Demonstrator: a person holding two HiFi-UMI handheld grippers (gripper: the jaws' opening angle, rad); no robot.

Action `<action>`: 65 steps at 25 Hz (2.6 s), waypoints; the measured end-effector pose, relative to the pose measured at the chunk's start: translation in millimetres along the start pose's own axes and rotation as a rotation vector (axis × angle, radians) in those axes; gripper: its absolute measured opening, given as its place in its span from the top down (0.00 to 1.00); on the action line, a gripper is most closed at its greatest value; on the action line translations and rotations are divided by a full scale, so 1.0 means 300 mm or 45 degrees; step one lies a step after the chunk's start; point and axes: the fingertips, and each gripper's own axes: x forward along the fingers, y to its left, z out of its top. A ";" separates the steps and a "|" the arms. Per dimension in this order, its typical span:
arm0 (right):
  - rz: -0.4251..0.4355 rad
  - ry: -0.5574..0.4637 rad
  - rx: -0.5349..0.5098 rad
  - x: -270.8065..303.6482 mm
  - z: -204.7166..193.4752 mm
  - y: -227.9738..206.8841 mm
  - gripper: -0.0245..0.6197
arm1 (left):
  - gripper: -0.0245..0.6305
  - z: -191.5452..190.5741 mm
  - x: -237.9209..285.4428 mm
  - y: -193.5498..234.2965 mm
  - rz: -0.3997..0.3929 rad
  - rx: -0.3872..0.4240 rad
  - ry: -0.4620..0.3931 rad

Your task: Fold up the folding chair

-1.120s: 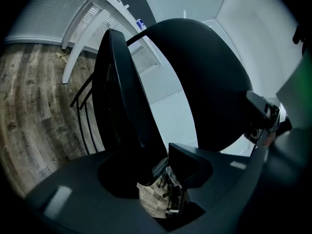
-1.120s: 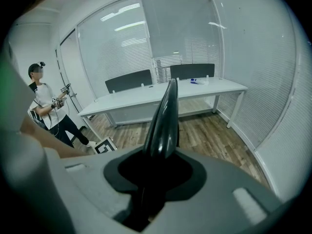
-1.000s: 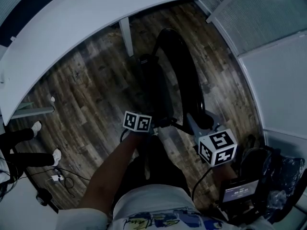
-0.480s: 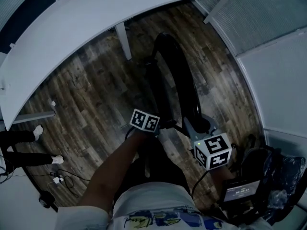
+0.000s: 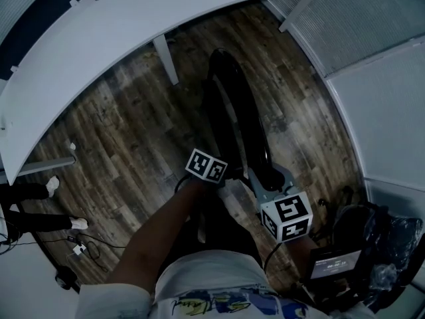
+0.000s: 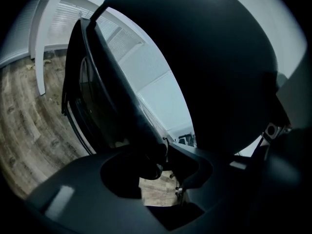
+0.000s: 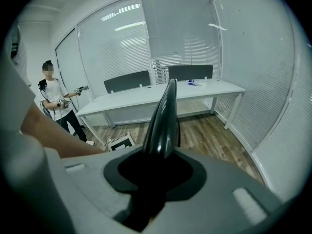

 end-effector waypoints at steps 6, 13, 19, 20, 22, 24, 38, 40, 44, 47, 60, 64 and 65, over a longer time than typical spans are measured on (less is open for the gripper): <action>0.008 -0.001 0.014 -0.014 0.003 -0.077 0.82 | 0.73 0.042 0.061 -0.019 -0.001 -0.002 0.029; 0.012 -0.001 0.014 -0.023 0.007 -0.105 0.82 | 0.73 0.054 0.079 -0.031 -0.013 0.033 0.049; 0.018 0.007 0.000 -0.020 0.002 -0.096 0.81 | 0.71 0.044 0.074 -0.024 -0.016 0.088 0.085; 0.018 0.007 0.000 -0.020 0.003 -0.097 0.82 | 0.71 0.047 0.075 -0.025 -0.022 0.080 0.077; 0.017 0.007 0.000 -0.020 0.003 -0.102 0.82 | 0.72 0.053 0.077 -0.027 -0.037 0.053 0.055; 0.016 0.011 -0.002 -0.021 0.000 -0.108 0.82 | 0.73 0.057 0.082 -0.028 -0.046 0.029 0.037; 0.128 0.032 -0.262 -0.003 0.050 -0.011 0.84 | 0.76 0.087 0.070 -0.041 -0.132 -0.213 -0.168; 0.157 0.047 -0.353 0.010 0.066 0.021 0.85 | 0.76 0.098 0.059 -0.038 -0.154 -0.253 -0.219; 0.209 0.069 -0.456 0.034 0.096 0.068 0.85 | 0.76 0.121 0.028 -0.030 -0.182 -0.303 -0.314; 0.239 0.063 -0.482 0.047 0.129 0.092 0.85 | 0.76 0.134 -0.001 -0.030 -0.192 -0.309 -0.354; 0.404 0.070 -0.563 0.084 0.218 0.199 0.85 | 0.76 0.138 -0.130 -0.018 -0.177 -0.376 -0.527; 0.470 0.075 -0.597 0.096 0.236 0.261 0.85 | 0.77 0.123 -0.194 0.000 -0.153 -0.411 -0.615; 0.492 0.077 -0.610 0.104 0.244 0.277 0.85 | 0.77 0.125 -0.214 0.012 -0.141 -0.420 -0.643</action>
